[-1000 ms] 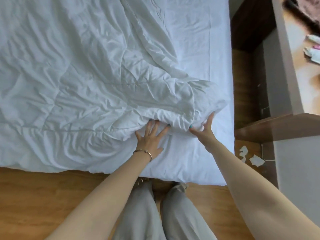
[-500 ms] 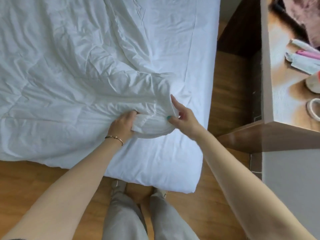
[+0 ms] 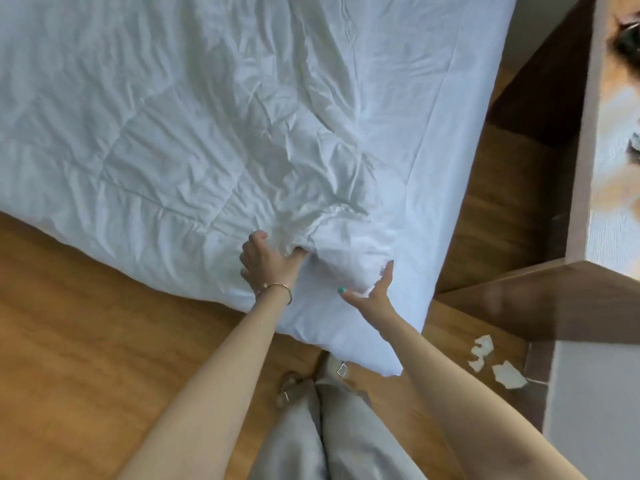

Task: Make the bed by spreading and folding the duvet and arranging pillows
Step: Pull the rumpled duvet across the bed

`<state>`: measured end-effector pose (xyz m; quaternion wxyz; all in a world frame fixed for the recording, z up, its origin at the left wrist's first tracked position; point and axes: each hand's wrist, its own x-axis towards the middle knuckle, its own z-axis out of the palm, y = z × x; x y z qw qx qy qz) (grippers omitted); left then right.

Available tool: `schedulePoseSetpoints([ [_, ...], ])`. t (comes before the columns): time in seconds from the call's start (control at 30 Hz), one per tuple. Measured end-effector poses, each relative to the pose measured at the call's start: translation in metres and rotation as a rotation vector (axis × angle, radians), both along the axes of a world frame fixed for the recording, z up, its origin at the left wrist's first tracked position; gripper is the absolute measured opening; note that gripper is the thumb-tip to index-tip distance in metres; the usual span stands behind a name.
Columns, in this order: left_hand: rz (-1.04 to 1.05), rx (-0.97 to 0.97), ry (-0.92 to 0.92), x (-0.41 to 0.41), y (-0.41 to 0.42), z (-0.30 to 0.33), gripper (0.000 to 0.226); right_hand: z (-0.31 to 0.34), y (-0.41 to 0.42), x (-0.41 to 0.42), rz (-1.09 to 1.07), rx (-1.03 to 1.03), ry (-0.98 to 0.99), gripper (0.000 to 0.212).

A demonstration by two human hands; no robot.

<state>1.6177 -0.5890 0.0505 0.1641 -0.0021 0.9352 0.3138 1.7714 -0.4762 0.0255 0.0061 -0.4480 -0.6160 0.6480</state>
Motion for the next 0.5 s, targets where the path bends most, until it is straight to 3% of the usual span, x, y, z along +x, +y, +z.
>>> schedulePoseSetpoints([
  [0.1, -0.062, 0.134, 0.246, 0.026, -0.001, -0.008, 0.041, 0.004, 0.007, -0.02, -0.024, 0.076, 0.132, 0.108],
  [0.2, -0.391, 0.216, 0.369, 0.049, -0.01, -0.017, 0.019, 0.019, 0.02, -0.04, -0.046, 0.16, 0.247, 0.073],
  [0.23, -0.496, 0.164, 0.369, 0.055, -0.014, -0.022, 0.029, 0.023, 0.024, -0.041, -0.041, 0.193, 0.271, 0.064],
  [0.37, -0.729, -0.231, 0.054, 0.08, -0.015, -0.02, 0.118, 0.047, 0.058, -0.016, 0.101, 0.141, 0.294, 0.053],
  [0.43, -0.836, -0.338, 0.018, 0.1, -0.003, -0.016, 0.133, 0.057, 0.082, 0.013, 0.21, -0.024, 0.192, 0.053],
  [0.5, -0.898, -0.354, 0.06, 0.118, 0.015, -0.014, 0.128, 0.058, 0.1, 0.044, 0.281, -0.157, 0.129, 0.054],
])
